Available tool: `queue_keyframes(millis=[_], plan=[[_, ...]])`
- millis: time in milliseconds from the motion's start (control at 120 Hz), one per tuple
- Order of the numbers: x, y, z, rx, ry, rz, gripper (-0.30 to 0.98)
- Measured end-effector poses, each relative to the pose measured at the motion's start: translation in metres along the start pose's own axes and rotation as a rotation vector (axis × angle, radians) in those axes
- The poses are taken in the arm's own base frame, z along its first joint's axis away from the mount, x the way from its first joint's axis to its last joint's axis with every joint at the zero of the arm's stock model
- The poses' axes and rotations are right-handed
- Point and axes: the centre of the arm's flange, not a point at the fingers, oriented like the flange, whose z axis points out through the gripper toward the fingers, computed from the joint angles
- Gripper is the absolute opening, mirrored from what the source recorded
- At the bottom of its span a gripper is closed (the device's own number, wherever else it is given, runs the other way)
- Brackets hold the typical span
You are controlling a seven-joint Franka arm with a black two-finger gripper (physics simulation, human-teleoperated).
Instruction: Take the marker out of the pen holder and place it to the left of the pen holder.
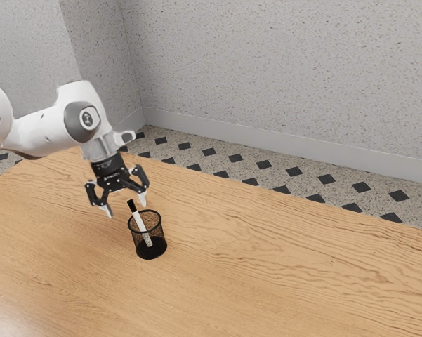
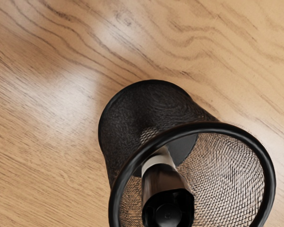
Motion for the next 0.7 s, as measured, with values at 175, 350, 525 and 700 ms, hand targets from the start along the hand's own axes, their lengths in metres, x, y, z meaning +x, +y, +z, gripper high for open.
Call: queue_keyframes(millis=[175, 350, 525, 700], plan=[[0.007, 0.000, 0.006, -0.023, 0.080, 0.030, 0.68], [0.011, -0.004, 0.012, -0.023, 0.106, 0.058, 0.65], [0.013, -0.002, 0.007, -0.009, 0.130, 0.100, 0.54], [0.011, -0.001, 0.005, -0.004, 0.132, 0.127, 0.45]])
